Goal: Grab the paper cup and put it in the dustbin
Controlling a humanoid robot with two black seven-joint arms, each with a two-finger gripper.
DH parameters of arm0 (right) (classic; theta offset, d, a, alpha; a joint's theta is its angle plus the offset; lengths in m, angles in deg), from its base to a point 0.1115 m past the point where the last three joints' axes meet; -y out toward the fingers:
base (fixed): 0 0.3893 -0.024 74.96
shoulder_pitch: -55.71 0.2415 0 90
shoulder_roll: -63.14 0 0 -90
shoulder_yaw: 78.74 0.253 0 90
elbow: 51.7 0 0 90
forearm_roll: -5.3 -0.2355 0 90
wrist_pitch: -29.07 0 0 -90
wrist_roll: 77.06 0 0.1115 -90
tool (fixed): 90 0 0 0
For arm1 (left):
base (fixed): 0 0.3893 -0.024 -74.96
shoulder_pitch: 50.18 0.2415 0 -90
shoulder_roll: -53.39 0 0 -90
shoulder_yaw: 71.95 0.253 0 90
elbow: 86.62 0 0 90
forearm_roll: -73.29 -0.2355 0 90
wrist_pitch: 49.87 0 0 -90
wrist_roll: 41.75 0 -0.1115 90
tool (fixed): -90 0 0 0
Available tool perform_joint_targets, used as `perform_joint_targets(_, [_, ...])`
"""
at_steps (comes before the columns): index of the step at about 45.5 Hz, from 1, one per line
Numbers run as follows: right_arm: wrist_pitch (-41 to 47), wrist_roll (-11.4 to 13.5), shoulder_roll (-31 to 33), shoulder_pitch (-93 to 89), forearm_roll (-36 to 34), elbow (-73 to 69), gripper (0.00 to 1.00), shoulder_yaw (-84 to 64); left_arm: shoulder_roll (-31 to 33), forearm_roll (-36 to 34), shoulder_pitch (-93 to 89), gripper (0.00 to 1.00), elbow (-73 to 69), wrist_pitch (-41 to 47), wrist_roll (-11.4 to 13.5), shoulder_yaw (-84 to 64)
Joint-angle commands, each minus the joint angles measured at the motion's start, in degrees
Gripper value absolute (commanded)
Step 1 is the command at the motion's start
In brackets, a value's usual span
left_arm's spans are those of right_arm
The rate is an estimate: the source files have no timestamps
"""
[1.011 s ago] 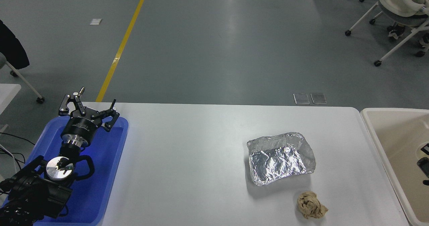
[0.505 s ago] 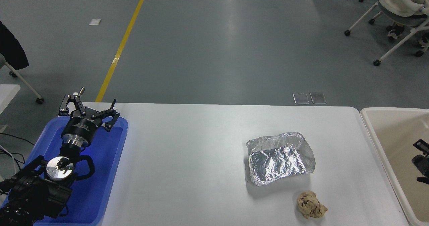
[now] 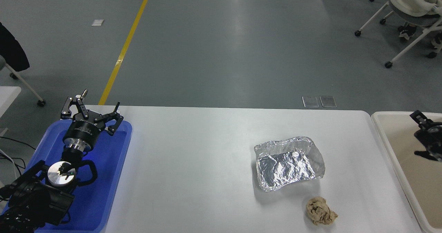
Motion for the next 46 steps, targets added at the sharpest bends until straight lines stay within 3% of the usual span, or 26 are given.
perform_joint_targets(1, [0.04, -5.5, 0.43, 3.25, 0.75, -8.51, 1.0, 18.87, 0.0, 0.0, 0.0, 1.0, 0.0, 0.0, 0.0, 0.0])
perform_joint_targets(12, [0.04, -17.36, 0.87, 1.76, 0.84, -12.12, 1.0, 27.74, 0.0, 0.0, 0.0, 1.0, 0.0, 0.0, 0.0, 0.0])
perform_joint_targets(20, [0.22, -30.1, -1.06, -3.43, 0.84, -14.49, 1.0, 39.87, 0.0, 0.0, 0.0, 1.0, 0.0, 0.0, 0.0, 0.0])
perform_joint_targets(23, [1.09, -33.36, -1.59, -5.45, 0.84, -16.25, 1.0, 43.48, 0.0, 0.0, 0.0, 1.0, 0.0, 0.0, 0.0, 0.0])
perform_joint_targets(38, [2.68, -34.42, -1.51, -8.71, 1.19, -17.57, 1.0, 46.74, 0.0, 0.0, 0.0, 1.0, 0.0, 0.0, 0.0, 0.0])
perform_joint_targets(46, [2.94, -33.99, -0.45, -7.83, 6.89, -17.14, 1.0, 46.3, 0.0, 0.0, 0.0, 1.0, 0.0, 0.0, 0.0, 0.0])
